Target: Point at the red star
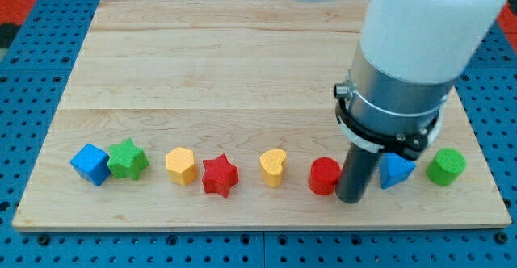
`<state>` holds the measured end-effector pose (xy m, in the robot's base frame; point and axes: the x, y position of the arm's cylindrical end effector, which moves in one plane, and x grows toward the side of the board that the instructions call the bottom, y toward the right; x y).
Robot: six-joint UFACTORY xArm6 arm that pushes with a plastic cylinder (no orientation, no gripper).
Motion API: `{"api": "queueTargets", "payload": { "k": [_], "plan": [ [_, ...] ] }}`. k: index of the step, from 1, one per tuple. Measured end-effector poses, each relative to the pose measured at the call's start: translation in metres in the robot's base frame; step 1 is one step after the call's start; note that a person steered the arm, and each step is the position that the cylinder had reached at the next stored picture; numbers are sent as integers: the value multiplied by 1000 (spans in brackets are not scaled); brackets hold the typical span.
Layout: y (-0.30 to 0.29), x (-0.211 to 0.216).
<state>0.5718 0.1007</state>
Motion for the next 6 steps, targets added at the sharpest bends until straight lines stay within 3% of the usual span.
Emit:
{"api": "queueTargets", "payload": {
  "k": [1,3,4,6],
  "plan": [
    [-1,-13],
    [-27,46],
    [-90,46],
    [-121,14]
  ]
}}
